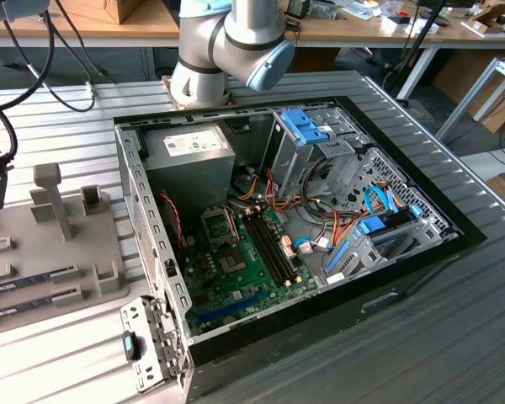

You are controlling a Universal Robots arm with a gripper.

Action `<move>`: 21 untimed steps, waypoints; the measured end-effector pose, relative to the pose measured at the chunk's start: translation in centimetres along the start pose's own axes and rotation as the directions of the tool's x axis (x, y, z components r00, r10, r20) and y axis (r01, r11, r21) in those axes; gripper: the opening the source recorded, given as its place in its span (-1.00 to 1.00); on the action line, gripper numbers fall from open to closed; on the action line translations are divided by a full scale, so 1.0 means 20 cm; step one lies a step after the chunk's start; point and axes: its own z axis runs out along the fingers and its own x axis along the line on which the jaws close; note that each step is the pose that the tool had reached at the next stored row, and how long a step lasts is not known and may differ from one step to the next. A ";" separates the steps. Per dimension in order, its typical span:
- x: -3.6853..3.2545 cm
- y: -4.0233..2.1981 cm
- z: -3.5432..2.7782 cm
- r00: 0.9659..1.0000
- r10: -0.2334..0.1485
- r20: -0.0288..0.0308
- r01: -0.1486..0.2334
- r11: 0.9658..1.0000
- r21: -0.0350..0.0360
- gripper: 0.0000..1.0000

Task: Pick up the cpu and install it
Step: 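Pick up the cpu and move it towards the insertion slot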

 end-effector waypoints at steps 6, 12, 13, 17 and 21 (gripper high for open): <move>0.000 -0.001 -0.025 1.000 0.000 0.000 0.000 1.000 0.000 -0.05; 0.001 -0.002 -0.047 1.000 0.000 0.000 0.000 1.000 0.000 -0.05; 0.001 -0.002 -0.052 1.000 0.000 0.000 0.000 1.000 0.000 -0.05; 0.001 -0.002 -0.070 1.000 0.000 0.000 0.000 1.000 0.000 -0.05; 0.001 -0.003 -0.082 1.000 0.000 0.000 0.000 1.000 0.000 -0.05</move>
